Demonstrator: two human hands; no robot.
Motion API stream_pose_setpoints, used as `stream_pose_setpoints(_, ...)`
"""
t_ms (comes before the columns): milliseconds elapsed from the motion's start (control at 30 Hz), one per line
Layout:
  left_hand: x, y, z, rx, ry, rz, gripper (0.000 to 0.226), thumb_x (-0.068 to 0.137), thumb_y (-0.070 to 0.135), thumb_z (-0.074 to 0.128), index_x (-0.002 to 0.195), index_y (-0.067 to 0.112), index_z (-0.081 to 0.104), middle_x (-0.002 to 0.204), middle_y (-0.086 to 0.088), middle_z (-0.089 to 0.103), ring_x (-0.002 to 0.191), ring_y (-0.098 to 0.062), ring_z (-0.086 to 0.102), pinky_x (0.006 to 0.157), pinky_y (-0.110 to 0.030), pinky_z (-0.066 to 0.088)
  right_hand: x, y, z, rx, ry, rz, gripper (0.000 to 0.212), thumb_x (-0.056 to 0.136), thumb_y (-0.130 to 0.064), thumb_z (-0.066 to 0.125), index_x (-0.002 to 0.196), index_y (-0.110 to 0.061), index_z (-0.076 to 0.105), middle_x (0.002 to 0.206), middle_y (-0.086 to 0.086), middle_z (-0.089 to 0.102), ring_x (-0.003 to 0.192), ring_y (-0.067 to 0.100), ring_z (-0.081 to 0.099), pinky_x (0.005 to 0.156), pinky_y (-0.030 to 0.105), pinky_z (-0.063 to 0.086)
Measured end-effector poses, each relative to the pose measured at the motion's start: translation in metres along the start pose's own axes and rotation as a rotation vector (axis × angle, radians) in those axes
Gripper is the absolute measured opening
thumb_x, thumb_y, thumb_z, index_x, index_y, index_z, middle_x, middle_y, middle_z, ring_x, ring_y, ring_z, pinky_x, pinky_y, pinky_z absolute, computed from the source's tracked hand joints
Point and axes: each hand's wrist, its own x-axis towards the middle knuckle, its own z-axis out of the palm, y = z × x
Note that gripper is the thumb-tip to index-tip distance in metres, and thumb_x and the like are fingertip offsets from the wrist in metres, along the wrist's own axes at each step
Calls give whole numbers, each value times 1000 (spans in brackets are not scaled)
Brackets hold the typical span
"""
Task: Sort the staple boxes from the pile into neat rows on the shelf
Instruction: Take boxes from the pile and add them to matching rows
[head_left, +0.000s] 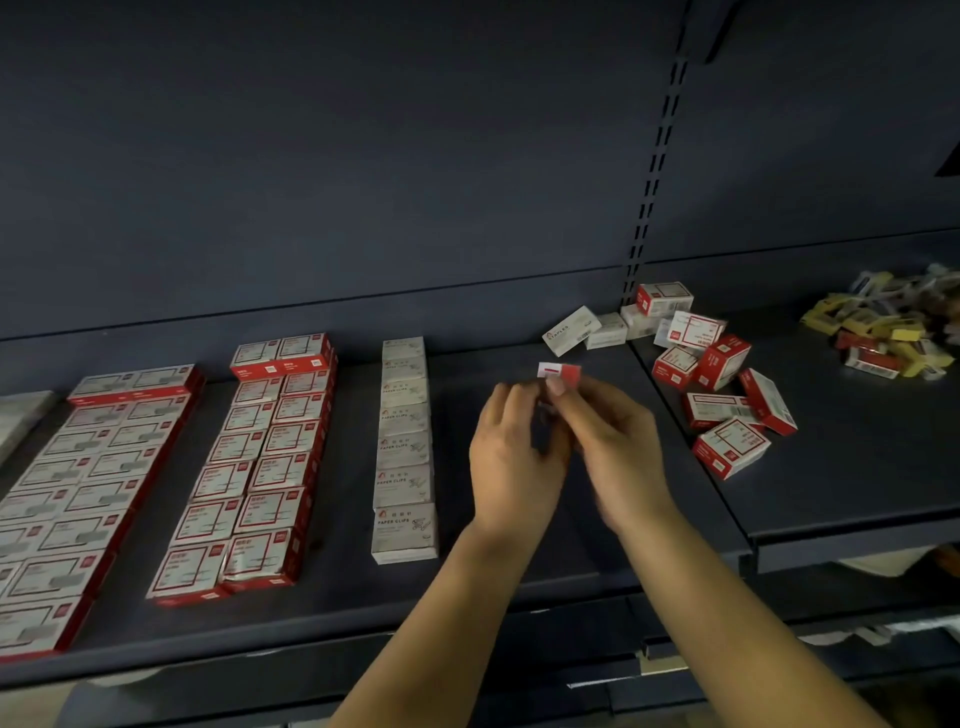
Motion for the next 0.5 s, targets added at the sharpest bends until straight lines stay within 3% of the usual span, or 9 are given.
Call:
stream_pose_setpoints(67,-1,-4,1,31,2,82,24,76,12,59,100,17,57,90,2,58,80,-11,58,67,-16,45,3,0,-4,46,24,4,25,77,-29,62,92,-10,70,87,8,71,88,22,68,79,35,54)
stream_pose_setpoints(167,-2,-7,-2,-75,-4,52,22,80,21,57,101,20,63,95,5,59,86,-10,60,72,-20,50,6,-2,-12,154,16,53,16,88,-16,54,89,-7,67,83,6,71,83,19,68,71,27,55)
stream_pose_setpoints(300,-4,1,-7,-433,50,-344,22,87,12,65,104,24,61,101,-2,61,85,-4,59,74,-14,47,11,-6,-15,349,3,141,20,91,-14,48,93,-3,64,87,10,72,87,21,68,70,26,55)
stream_pose_setpoints(400,0,3,-12,-710,99,-731,29,82,19,69,110,19,61,105,-6,66,100,-17,62,86,-28,51,12,-6,-14,446,-14,178,27,92,-17,46,102,2,61,96,16,70,93,25,68,70,27,55)
stream_pose_setpoints(500,4,6,-21,-911,24,-864,17,80,19,66,95,10,68,95,-8,70,93,-21,66,83,-32,53,13,-5,-14,430,-41,187,34,91,-21,47,108,5,60,101,20,68,95,27,67,70,27,55)
